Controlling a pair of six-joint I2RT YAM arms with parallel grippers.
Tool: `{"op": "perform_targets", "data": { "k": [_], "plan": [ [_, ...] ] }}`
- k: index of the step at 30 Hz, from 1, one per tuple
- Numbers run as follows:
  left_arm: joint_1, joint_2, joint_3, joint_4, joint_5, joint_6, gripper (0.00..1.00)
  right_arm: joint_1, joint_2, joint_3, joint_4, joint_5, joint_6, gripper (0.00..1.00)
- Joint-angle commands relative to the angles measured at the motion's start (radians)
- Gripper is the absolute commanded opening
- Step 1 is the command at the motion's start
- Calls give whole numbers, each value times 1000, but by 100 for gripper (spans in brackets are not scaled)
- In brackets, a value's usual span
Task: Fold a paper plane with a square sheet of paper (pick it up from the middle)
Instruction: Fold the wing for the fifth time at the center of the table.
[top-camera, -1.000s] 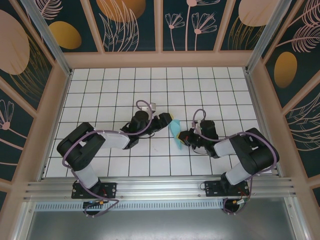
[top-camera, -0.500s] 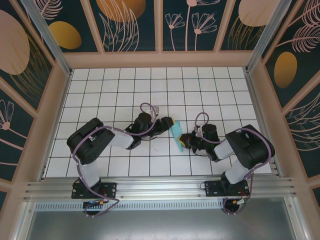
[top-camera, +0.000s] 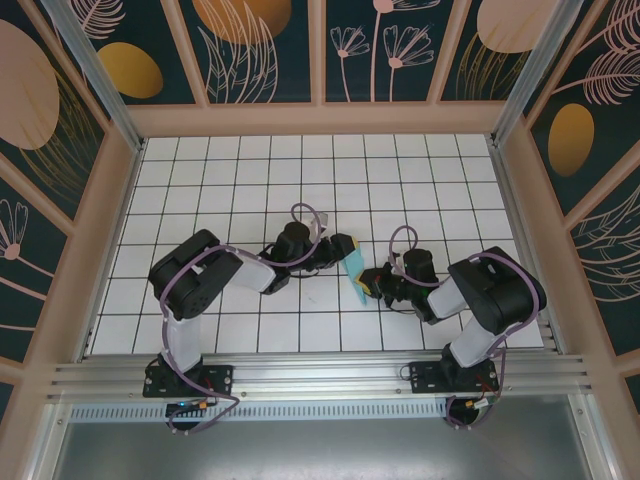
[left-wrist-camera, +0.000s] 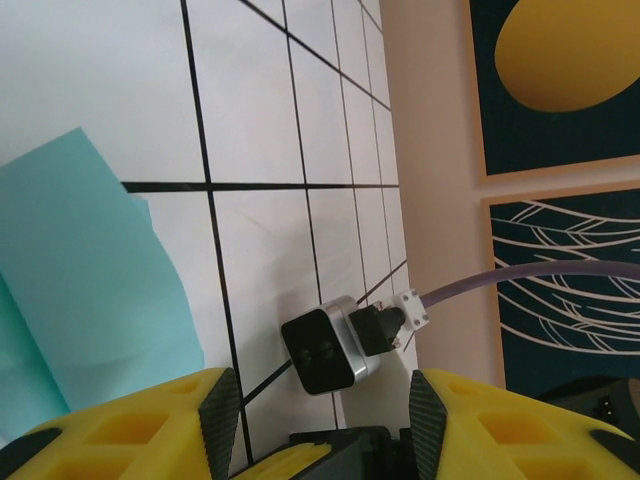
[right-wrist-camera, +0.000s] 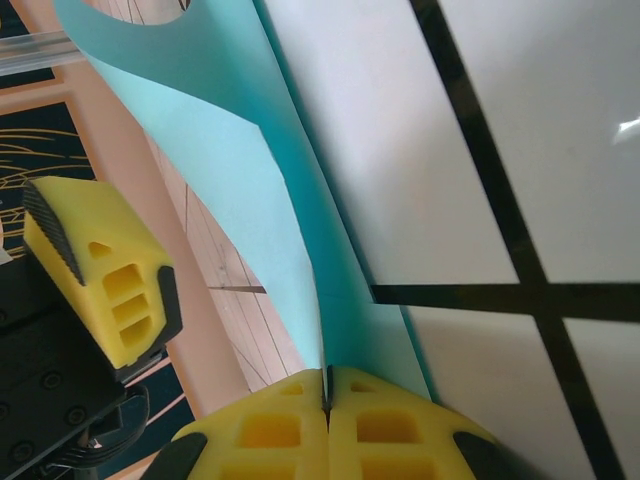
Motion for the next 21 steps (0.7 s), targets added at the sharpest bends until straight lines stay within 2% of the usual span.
{"op": "perform_targets", "data": {
  "k": [1, 9, 21],
  "plan": [
    [6, 44, 38, 42, 46, -3, 52, -7, 13, 17, -58, 4, -31, 0],
    [7, 89, 83, 42, 85, -7, 52, -7, 24, 30, -80, -3, -46, 0],
    [6, 158, 97, -2, 17, 16, 51, -6, 20, 31, -108, -6, -59, 0]
  ]
}}
